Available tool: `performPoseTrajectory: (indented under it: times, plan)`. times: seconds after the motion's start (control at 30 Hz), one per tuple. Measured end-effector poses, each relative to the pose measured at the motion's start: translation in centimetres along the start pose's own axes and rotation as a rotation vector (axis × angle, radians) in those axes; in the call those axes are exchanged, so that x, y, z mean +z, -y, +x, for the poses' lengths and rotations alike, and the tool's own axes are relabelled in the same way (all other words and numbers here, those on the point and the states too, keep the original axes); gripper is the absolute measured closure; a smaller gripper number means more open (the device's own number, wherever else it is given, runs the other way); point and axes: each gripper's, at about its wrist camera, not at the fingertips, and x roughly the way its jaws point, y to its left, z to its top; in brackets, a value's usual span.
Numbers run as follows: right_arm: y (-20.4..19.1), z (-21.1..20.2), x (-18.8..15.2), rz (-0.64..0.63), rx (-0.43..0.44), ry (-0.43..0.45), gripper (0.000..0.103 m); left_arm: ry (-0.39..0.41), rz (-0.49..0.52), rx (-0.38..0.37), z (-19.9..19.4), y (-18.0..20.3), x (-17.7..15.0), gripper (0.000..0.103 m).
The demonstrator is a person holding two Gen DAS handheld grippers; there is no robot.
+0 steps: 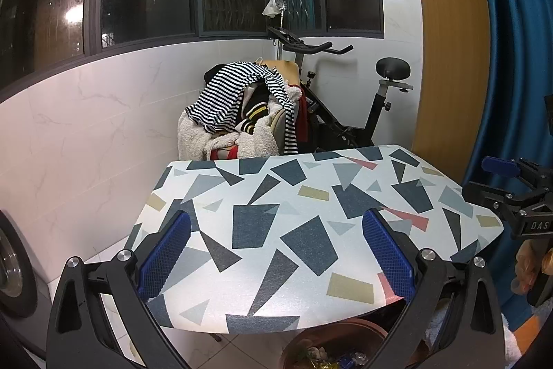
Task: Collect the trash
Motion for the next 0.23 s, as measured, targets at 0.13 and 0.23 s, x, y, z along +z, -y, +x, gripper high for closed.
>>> performPoseTrajectory:
  times: [0.13,0.23]
  plan:
    - [-0.08,-0.04,-0.02,-0.001,0.001,0.000,0.006,-0.006,-0.005,0.012,0.08,-0.18,0.17,0.006]
    - [-0.11,0.01,0.03,0.000,0.000,-0.001,0.006,-0.011,-0.011,0.016,0.07,-0.36,0.23,0.006]
